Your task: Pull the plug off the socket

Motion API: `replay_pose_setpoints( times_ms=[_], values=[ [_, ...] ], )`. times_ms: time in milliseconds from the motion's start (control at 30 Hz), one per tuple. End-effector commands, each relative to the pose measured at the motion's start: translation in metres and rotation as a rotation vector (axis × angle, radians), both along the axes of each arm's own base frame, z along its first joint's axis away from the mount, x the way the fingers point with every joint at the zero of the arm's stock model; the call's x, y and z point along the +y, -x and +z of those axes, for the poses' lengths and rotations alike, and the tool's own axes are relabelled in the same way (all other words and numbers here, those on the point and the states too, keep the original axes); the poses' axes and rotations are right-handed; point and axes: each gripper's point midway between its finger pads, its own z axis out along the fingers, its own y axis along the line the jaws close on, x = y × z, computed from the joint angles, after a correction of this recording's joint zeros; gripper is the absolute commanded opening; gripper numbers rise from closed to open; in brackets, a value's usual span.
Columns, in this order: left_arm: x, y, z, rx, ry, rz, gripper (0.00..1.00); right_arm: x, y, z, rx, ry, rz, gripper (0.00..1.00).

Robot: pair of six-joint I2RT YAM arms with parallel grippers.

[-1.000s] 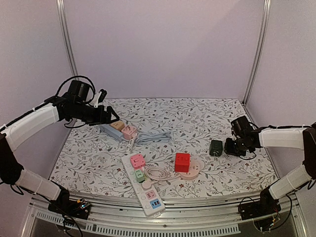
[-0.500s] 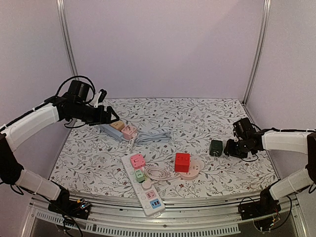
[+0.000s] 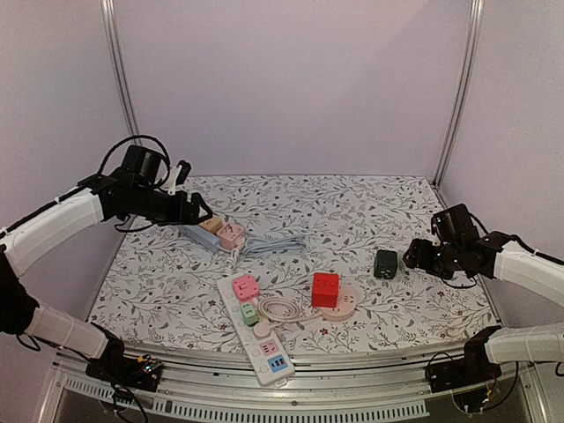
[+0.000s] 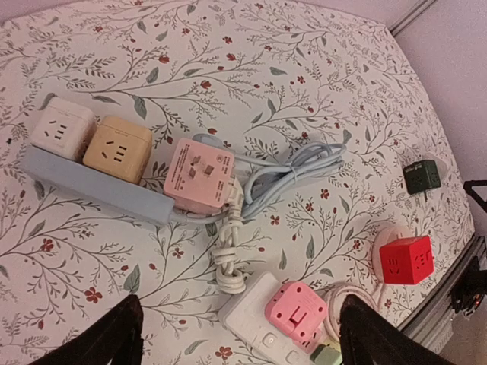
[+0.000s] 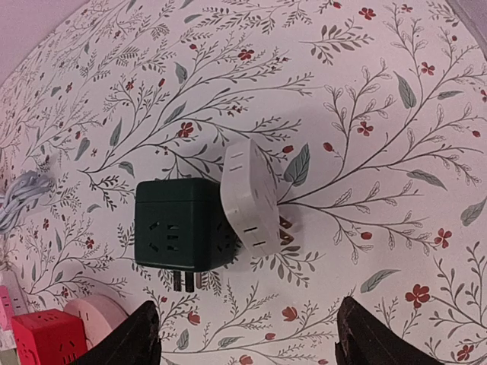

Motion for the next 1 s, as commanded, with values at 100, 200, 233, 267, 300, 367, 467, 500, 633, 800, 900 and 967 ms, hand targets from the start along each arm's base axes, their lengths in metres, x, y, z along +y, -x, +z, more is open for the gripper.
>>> replay_pose_setpoints(
  times_ms=[100,200,233,267,300,367,467,500,633,800,900,967],
  values=[
    [-0.038,0.009,0.017,-0.046,0.033,-0.104,0.88,0.024,0.027,0.046,-0.047,0.043,0.040,0.86],
    [-0.061,0.004,0.045,-0.050,0.108,-0.161,0.88,0.037,0.035,0.061,-0.063,0.089,0.038,0.89],
    [-0.068,0.000,0.061,-0.075,0.129,-0.175,0.88,0.043,0.038,0.065,-0.066,0.098,0.040,0.90],
    [-0.073,-0.002,0.069,-0.090,0.140,-0.185,0.88,0.050,0.040,0.064,-0.063,0.121,0.048,0.91],
    [-0.077,-0.004,0.076,-0.105,0.145,-0.190,0.87,0.058,0.042,0.067,-0.067,0.117,0.046,0.93],
    [-0.078,-0.010,0.079,-0.133,0.132,-0.183,0.87,0.080,0.044,0.071,-0.077,0.112,0.069,0.96],
    [-0.065,-0.019,0.054,-0.142,0.065,-0.127,0.88,0.122,0.047,0.073,-0.081,0.104,0.124,0.99],
    [-0.059,-0.019,0.042,-0.113,0.050,-0.111,0.88,0.136,0.047,0.069,-0.068,0.117,0.145,0.99],
    [-0.059,-0.011,0.022,-0.079,0.007,-0.117,0.88,0.184,0.048,0.056,-0.043,0.132,0.210,0.99],
    [-0.062,-0.011,0.026,-0.089,0.008,-0.123,0.88,0.227,0.051,0.034,-0.001,0.127,0.270,0.99],
    [-0.061,-0.010,0.024,-0.087,0.003,-0.120,0.88,0.241,0.055,0.023,0.010,0.151,0.284,0.99],
    [-0.062,-0.010,0.025,-0.085,0.005,-0.124,0.88,0.244,0.056,0.014,0.021,0.176,0.282,0.99]
  ],
)
